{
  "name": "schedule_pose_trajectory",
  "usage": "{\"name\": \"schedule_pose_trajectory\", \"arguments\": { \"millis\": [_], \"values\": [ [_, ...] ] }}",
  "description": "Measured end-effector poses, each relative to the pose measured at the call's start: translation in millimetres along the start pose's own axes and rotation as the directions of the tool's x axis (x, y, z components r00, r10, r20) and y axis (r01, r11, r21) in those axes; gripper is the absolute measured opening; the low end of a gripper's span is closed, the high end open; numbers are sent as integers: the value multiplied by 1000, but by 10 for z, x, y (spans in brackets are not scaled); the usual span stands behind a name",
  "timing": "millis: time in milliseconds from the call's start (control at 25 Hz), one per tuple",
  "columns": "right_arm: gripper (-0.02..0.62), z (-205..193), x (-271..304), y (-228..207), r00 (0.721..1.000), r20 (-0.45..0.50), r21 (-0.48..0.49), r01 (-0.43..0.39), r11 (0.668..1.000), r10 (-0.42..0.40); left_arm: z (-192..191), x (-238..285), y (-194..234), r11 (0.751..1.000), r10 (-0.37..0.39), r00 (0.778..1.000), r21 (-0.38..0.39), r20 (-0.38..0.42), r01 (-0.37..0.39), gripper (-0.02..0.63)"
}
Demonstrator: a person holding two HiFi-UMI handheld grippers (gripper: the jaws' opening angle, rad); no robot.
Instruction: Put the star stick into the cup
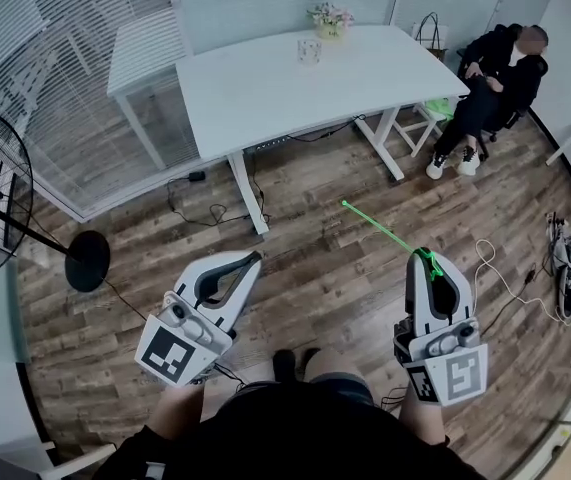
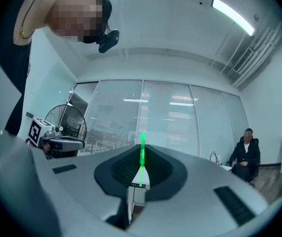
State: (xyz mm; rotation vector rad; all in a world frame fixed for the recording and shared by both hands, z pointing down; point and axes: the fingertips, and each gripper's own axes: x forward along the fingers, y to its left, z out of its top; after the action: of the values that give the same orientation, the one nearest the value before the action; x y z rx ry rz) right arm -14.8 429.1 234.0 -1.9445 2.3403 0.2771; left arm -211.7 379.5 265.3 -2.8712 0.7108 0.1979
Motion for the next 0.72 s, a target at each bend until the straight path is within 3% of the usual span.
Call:
{"name": "schedule_pose_trajectory", "arguments": {
  "millis": [360, 720],
  "values": [
    [23, -82, 98, -24, 999, -11, -10, 35, 999, -35, -90, 40, 164, 1000, -19, 1000, 0, -1, 19, 14],
    [23, -170, 478, -261, 1000, 7, -18, 17, 1000, -16, -200, 365, 428, 1000, -7, 1000, 13, 8, 7, 14]
  ]
}}
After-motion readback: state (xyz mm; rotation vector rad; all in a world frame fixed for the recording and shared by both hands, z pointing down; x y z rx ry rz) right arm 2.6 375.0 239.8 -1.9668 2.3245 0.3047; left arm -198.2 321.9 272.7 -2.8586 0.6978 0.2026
